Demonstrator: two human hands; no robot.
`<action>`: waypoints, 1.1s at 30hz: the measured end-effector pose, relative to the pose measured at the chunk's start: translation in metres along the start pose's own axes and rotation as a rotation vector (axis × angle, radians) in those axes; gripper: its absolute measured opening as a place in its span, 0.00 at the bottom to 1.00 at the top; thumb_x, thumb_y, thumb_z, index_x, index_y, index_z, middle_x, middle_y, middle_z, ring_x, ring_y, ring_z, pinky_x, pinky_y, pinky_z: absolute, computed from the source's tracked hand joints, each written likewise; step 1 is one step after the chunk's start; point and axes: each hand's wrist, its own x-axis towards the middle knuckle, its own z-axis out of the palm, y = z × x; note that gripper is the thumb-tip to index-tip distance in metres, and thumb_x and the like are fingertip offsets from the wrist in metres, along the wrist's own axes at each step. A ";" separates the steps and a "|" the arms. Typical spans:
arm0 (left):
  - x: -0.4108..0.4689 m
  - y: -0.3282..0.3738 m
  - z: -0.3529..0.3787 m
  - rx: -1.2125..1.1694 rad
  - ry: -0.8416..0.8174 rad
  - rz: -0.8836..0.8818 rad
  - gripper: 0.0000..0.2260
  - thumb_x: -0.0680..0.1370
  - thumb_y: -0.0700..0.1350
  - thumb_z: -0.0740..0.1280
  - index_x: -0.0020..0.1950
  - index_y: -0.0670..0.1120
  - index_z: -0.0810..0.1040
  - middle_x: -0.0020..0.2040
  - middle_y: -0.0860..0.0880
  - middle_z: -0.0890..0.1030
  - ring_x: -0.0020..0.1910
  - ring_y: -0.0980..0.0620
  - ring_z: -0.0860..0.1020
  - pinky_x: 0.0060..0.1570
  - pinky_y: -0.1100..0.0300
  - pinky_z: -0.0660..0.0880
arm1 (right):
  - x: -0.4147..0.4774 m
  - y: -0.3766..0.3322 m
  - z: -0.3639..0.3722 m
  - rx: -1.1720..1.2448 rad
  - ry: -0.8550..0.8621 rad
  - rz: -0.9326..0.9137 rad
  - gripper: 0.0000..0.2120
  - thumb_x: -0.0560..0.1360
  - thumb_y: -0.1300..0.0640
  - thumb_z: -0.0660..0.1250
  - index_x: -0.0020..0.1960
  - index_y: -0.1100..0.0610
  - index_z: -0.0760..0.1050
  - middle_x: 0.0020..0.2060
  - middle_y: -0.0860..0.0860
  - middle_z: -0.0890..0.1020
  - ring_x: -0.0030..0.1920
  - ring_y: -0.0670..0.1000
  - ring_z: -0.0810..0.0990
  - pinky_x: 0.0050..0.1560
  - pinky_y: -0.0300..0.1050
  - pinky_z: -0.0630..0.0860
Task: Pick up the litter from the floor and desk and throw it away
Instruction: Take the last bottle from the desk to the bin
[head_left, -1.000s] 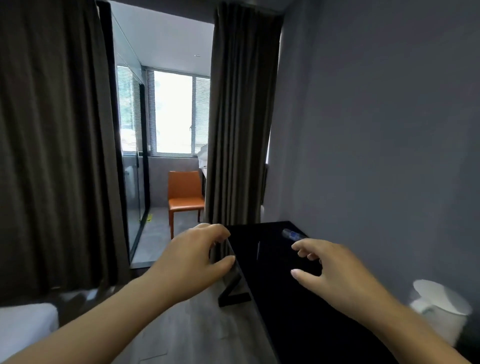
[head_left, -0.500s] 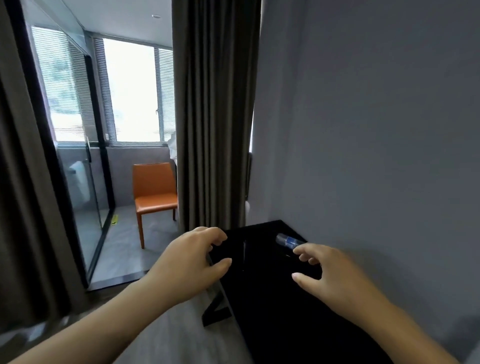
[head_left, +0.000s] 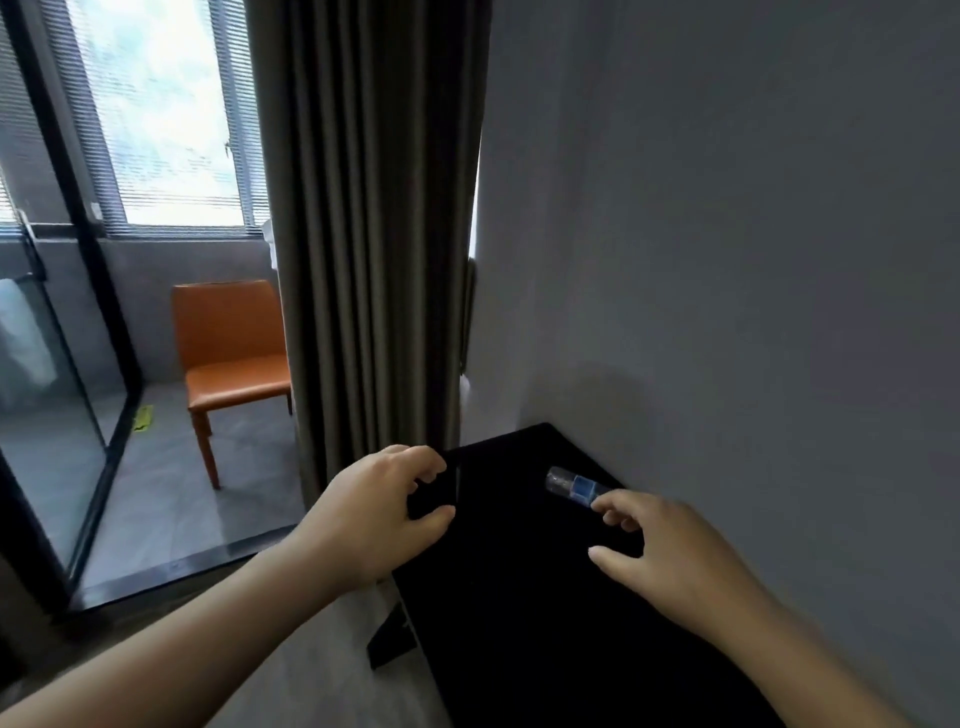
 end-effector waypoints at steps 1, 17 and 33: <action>0.014 -0.012 0.003 -0.009 -0.013 0.010 0.17 0.73 0.55 0.69 0.61 0.54 0.75 0.54 0.59 0.76 0.52 0.60 0.76 0.53 0.63 0.75 | 0.013 0.000 0.008 0.005 0.000 0.023 0.22 0.71 0.42 0.69 0.64 0.40 0.71 0.52 0.36 0.76 0.53 0.36 0.73 0.48 0.31 0.67; 0.228 -0.169 0.068 -0.032 -0.292 0.191 0.20 0.74 0.57 0.68 0.64 0.53 0.74 0.56 0.57 0.77 0.53 0.58 0.77 0.54 0.62 0.74 | 0.187 0.022 0.105 0.045 -0.072 0.432 0.24 0.70 0.44 0.71 0.65 0.44 0.72 0.54 0.40 0.76 0.53 0.39 0.74 0.53 0.35 0.70; 0.433 -0.223 0.227 -0.027 -0.536 0.215 0.19 0.75 0.55 0.68 0.65 0.53 0.73 0.58 0.56 0.77 0.51 0.61 0.76 0.53 0.65 0.75 | 0.368 0.193 0.187 -0.008 -0.191 0.600 0.09 0.71 0.56 0.71 0.45 0.55 0.72 0.45 0.53 0.78 0.43 0.49 0.77 0.43 0.41 0.74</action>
